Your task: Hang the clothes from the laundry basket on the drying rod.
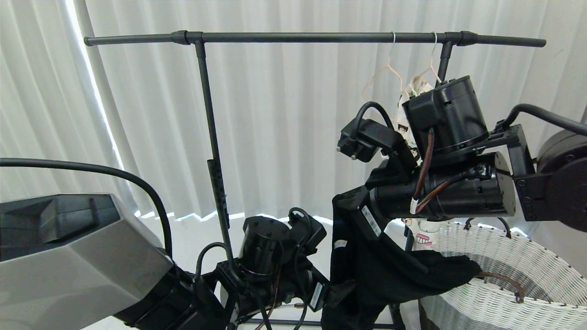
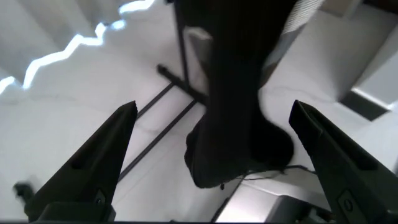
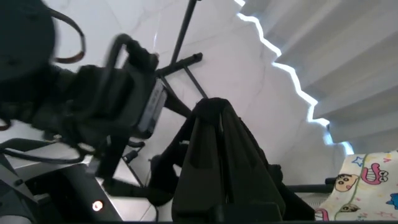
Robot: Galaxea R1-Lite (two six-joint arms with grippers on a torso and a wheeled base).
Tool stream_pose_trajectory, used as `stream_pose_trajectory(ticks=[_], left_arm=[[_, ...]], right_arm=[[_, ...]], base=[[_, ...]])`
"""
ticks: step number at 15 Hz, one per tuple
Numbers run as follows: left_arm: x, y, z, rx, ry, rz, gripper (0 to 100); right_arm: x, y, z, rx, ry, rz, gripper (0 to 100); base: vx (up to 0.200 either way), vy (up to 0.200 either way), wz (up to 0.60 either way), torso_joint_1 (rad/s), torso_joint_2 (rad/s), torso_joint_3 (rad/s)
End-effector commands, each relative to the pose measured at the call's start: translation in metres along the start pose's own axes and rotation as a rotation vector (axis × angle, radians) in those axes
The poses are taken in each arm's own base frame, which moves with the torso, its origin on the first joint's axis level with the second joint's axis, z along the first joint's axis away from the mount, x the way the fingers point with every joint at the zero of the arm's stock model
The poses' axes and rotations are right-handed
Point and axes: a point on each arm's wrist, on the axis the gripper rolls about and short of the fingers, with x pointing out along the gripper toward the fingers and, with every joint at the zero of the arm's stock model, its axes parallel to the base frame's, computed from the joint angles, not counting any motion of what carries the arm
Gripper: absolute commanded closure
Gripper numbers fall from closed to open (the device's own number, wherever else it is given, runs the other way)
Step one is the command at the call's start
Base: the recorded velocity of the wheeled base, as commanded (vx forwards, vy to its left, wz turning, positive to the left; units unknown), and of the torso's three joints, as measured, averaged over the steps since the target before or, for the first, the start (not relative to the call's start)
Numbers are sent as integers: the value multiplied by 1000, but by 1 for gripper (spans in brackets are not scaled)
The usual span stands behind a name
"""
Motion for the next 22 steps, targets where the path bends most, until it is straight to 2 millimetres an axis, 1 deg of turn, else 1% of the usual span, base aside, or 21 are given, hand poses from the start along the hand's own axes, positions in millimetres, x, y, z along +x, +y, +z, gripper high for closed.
stream_pose_trajectory(ticks=[1,6,7,9,13,14,15,16,18,19,20,21,22], left_arm=[[8,5,-12,-11,43,26,0],[8,5,-13,-19,46,30,0],[8,5,-12,-18,43,32,100],[6,4,-12,-16,38,38,100],[-5,-3,-20,-1,74,142,100],[-10,-4,-19,0,71,174,100],[-20,-5,-11,-1,39,192,100],[-33,-3,1,-35,2,204,100],[-66,8,28,-82,-1,251,100],[-96,9,52,-119,13,244,100],[-108,8,62,-137,12,234,100],[-139,3,87,-164,23,206,100],[-155,-1,97,-168,42,204,100]], right_arm=[[-8,2,3,-5,-19,4,100],[-13,6,-2,-10,-10,14,100],[-13,6,-3,-10,-6,14,100],[-14,6,-6,-10,0,14,100],[-15,6,-12,21,21,11,100],[-13,7,-14,35,27,10,100],[-12,7,-15,47,35,10,100],[-11,7,-16,62,37,8,100],[-5,7,-14,90,27,8,100],[-1,6,-12,95,5,4,100],[1,6,-12,95,2,2,100],[1,4,-9,100,-9,-22,100],[0,1,-8,121,-15,-59,100]], base=[[0,0,0,0,0,0],[0,0,0,0,0,0],[0,0,0,0,0,0],[0,0,0,0,0,0],[0,0,0,0,0,0],[0,0,0,0,0,0],[0,0,0,0,0,0],[0,0,0,0,0,0],[0,0,0,0,0,0],[0,0,0,0,0,0],[0,0,0,0,0,0],[0,0,0,0,0,0],[0,0,0,0,0,0]])
